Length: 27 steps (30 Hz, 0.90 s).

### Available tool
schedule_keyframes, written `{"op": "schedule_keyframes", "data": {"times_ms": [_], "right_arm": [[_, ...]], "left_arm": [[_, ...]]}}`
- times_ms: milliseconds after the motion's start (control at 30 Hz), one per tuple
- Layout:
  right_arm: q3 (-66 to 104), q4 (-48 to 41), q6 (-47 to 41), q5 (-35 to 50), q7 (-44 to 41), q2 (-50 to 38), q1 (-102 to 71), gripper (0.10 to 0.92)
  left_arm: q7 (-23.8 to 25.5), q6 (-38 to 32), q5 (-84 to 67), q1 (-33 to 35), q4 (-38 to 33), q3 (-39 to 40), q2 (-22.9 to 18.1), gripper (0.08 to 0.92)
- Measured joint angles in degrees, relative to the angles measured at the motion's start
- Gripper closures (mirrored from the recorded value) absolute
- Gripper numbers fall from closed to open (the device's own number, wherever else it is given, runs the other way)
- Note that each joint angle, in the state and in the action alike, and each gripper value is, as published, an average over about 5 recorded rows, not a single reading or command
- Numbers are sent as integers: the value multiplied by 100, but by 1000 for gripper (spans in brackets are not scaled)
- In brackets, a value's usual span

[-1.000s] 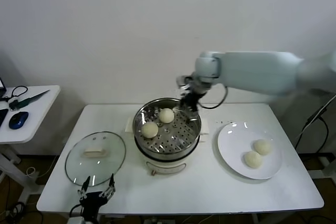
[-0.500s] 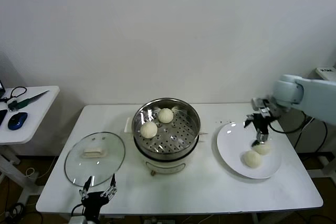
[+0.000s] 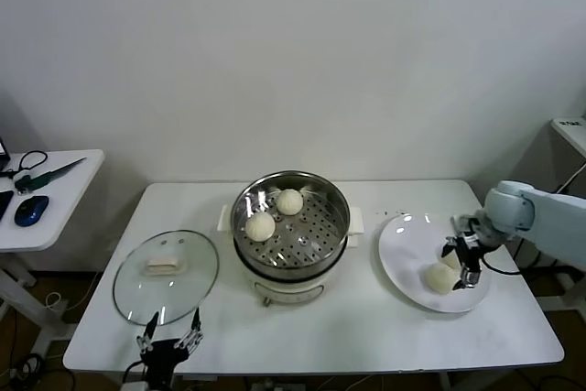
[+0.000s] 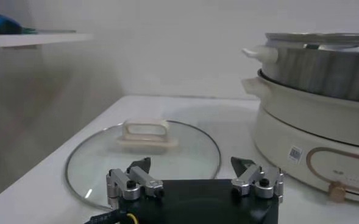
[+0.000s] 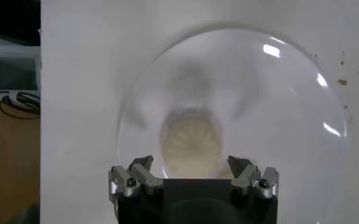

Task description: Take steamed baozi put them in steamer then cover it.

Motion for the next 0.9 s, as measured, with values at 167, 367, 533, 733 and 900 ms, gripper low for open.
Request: {"op": "schedule_keyframes", "data": {"times_ms": [167,367,533,733,900], "right_arm": [[237,-96,-49,-100,89,96,-291,215],[376,-104,-80,-171,109,125,-456,330],[352,-88,-46,-188,61,138,-389,391],[-44,-33,163,-57,-115,280,295,397],[-649,54,651,173,-361,611,1399,397]], "left_arm": [[-1,-3,-1,-4,1,5,-1,177],[-2,-2,-1,-2,-2,14,-5,177],[-2,-2,0,9,-18,12,-6,177],[-4,-6,30,25,-21,46,-13,177],[-3,-7,63,23,-43,79,-37,177]]}}
